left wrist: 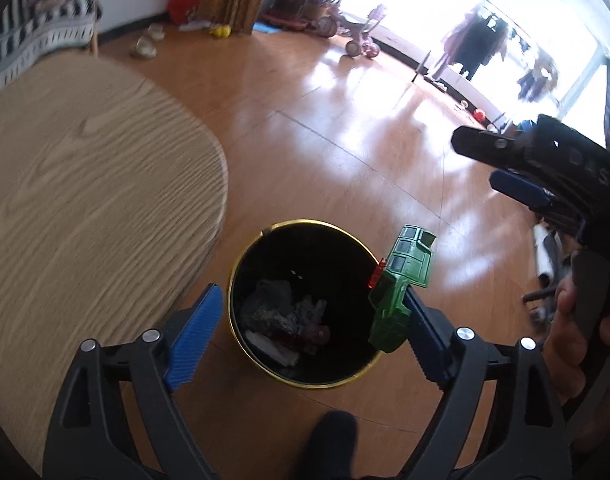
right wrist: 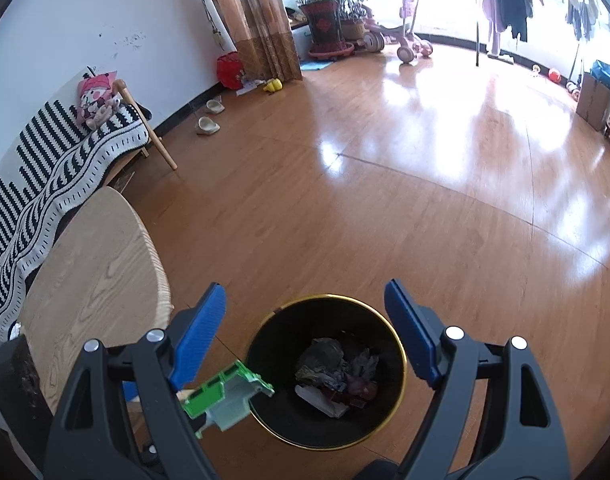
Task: Collect trash
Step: 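Lower the green carton into the bin and open the left tool, then move both open tools back over the yellow-green bag and white paper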
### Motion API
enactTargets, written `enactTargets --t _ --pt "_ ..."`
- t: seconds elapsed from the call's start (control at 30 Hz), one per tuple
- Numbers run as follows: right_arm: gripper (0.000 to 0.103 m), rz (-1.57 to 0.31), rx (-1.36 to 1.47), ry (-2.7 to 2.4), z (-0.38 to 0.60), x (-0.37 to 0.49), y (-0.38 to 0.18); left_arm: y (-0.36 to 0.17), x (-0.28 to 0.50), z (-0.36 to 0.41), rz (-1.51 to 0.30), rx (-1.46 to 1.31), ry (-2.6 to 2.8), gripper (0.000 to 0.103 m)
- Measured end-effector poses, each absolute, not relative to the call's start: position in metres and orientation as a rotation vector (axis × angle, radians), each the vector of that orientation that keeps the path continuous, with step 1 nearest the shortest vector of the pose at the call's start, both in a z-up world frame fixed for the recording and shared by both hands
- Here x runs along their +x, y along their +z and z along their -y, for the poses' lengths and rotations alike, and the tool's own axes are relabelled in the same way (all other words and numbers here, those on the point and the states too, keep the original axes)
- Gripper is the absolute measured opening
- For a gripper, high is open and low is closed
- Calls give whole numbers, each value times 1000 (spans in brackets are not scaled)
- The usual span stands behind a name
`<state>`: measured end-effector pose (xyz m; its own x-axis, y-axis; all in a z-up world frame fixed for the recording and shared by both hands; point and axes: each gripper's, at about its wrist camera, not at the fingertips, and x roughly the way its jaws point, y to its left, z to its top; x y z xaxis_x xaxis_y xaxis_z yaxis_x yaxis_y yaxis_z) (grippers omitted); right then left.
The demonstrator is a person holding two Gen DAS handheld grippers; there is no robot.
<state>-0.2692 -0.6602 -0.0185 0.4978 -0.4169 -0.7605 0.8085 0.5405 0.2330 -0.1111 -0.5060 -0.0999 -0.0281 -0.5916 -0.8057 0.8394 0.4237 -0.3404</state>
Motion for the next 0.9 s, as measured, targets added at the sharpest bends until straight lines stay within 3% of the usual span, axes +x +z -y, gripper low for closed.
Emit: enactTargets --t 0.2,0.33,0.47,0.57,0.9 --pt "82 -672 601 -848 656 -278 -11 -113 -111 522 -1291 142 -1191 92" --pt "82 -663 645 -874 670 -292 -16 -102 -130 534 -1124 258 -1128 97" --pt "82 -661 658 -883 679 -301 -19 -121 -127 547 -1350 140 -1194 97" --pt "82 -654 662 -883 680 -305 -19 -112 -138 554 -1118 297 -1092 97" --pt "82 -670 636 -824 674 -287 -16 -76 -132 534 -987 326 -1096 97"
